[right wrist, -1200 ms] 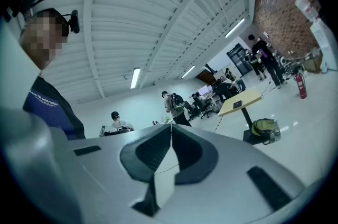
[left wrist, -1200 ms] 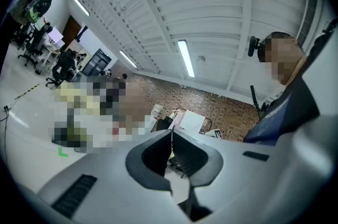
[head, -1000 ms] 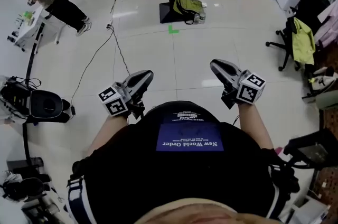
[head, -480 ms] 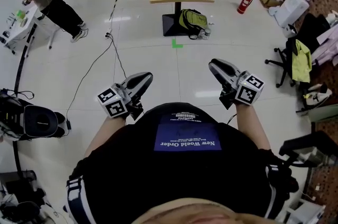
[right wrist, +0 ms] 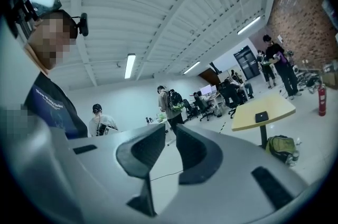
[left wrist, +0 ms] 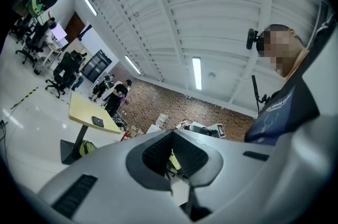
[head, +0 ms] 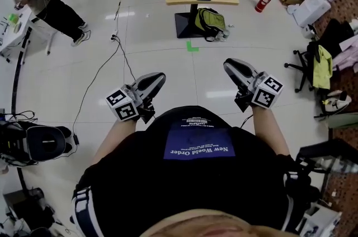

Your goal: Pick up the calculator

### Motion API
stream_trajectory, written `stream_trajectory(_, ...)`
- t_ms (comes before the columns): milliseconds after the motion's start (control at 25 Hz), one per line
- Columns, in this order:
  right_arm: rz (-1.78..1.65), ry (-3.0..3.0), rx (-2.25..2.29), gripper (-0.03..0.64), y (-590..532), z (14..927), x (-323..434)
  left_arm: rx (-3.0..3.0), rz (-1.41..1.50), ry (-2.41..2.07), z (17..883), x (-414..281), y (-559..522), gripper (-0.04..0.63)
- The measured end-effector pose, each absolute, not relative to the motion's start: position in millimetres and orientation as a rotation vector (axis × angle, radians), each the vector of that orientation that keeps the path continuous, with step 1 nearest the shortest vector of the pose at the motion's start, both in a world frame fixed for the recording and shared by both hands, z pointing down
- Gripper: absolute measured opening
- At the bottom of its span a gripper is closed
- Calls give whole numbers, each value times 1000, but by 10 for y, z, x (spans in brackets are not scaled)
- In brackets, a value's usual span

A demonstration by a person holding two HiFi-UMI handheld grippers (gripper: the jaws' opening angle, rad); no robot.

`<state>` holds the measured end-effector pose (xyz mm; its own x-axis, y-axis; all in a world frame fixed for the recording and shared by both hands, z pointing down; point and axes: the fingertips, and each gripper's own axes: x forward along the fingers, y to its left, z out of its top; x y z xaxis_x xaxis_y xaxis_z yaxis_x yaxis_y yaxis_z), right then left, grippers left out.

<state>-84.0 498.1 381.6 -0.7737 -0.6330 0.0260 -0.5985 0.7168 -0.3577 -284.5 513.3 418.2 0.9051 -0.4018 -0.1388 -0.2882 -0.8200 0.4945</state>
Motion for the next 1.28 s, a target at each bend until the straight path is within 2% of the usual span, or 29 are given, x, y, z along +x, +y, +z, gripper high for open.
stream_trajectory(320, -572, 2824, -896, 52, 3880, 3832, -570, 2591, -316, -580, 4125, -2530, 4227, 6)
stream_trajectory(760, -641, 2904, -511, 52, 2381, 3975, 86, 2543, -375, -816, 3977, -1550, 2977, 6)
stream_trajectory(1080, -683, 2884, -586, 52, 1709, 4128, 519, 2544, -327, -777, 4016, -1203, 2260, 6)
stream_trajectory(1280, -683, 2874, -674, 52, 1240, 4178, 484, 2553, -334, -693, 4134, -1212, 1696, 6)
